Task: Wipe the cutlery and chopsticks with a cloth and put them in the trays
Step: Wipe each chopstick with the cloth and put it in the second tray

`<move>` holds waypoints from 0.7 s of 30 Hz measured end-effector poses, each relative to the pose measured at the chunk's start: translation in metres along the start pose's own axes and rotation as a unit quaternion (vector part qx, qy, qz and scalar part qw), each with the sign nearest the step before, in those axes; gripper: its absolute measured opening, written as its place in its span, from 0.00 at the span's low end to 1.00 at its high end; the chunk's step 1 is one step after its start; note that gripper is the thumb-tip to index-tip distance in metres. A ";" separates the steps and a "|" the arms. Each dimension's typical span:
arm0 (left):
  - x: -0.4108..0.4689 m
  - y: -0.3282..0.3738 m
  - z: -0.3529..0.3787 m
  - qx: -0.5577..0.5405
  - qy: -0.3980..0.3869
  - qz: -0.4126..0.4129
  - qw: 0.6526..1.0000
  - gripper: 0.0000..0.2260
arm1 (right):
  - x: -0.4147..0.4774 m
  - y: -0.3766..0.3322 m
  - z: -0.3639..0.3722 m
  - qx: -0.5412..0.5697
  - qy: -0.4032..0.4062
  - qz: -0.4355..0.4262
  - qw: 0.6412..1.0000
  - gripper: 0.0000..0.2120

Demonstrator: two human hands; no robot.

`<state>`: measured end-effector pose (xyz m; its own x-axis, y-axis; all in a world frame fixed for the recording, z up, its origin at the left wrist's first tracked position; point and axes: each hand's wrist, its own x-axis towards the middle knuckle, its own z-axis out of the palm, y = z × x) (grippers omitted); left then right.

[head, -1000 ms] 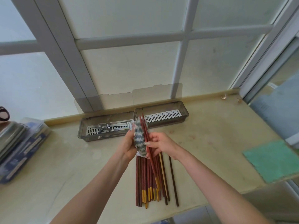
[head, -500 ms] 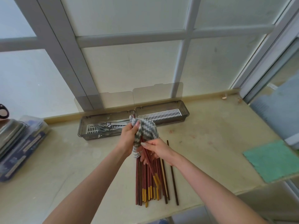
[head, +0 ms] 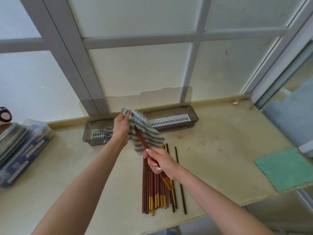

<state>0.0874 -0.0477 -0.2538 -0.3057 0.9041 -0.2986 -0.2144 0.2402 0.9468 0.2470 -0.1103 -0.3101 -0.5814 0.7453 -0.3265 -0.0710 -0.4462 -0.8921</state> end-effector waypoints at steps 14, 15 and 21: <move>-0.028 -0.033 -0.001 0.048 -0.078 -0.026 0.995 0.05 | -0.001 0.000 0.003 0.004 0.038 -0.023 0.999 0.13; -0.026 -0.031 -0.002 0.057 -0.054 -0.027 0.997 0.06 | -0.003 0.004 0.005 -0.010 0.032 -0.023 0.999 0.13; -0.010 -0.022 -0.010 0.092 0.023 -0.056 0.994 0.13 | -0.006 0.008 0.009 0.026 0.040 0.032 0.998 0.14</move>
<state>0.0863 -0.0655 -0.2729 -0.3330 0.8520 -0.4039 -0.0780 0.4020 0.9123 0.2422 -0.1228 -0.3122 -0.5188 0.7511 -0.4083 -0.0788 -0.5175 -0.8520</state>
